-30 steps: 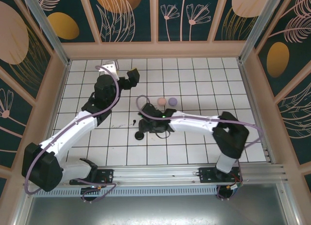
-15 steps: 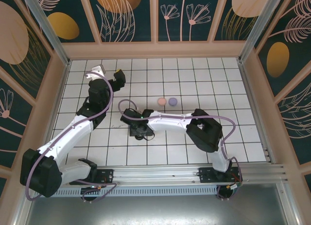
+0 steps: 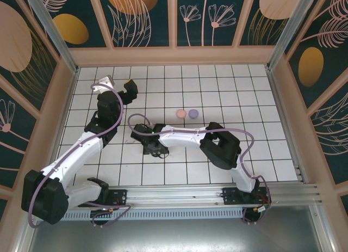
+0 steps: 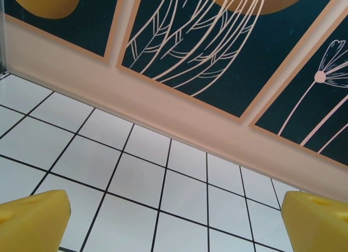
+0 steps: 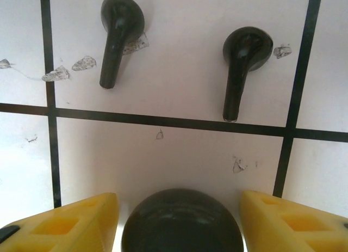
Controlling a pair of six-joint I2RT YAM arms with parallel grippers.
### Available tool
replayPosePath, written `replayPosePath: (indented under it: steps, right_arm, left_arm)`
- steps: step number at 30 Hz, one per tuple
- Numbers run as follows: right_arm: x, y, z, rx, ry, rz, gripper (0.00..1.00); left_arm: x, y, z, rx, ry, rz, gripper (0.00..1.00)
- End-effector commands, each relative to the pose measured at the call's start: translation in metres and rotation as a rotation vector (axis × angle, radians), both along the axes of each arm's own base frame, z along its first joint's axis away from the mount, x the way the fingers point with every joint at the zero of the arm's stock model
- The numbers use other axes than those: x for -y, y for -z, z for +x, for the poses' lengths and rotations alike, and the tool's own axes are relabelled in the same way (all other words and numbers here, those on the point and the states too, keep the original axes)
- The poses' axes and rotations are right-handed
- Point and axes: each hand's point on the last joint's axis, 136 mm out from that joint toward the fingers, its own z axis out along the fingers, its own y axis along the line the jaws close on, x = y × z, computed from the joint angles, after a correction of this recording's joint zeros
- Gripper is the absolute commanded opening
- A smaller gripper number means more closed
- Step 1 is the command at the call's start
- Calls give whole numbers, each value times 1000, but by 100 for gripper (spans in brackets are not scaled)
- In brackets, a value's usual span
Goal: Insert the wireless bluetooth earbuds into the charging case
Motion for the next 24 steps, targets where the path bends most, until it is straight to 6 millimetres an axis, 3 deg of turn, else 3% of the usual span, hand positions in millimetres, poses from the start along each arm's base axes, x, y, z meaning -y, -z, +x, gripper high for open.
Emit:
replayPosePath:
  steps: [1,9,14,19,24]
  right_arm:
    - [2,5,-2,-4,14,-30,59]
    - [3,11,-8,-18,6,-20,49]
    - [4,3,-8,-4,11,11,40]
    - [10,-28,0,56,30,63,38]
    - [31,-71,18,130,81,141,38]
  left_arm:
    - [-7,-8,-2,35,-28,-36,99]
    - [-15,-8,-4,21,-76,-57,99]
    - [-14,-17,-7,43,-61,-66,99]
    - [-8,-25,-9,64,-16,-77,99]
    - [11,-25,-11,77,99,-67,99]
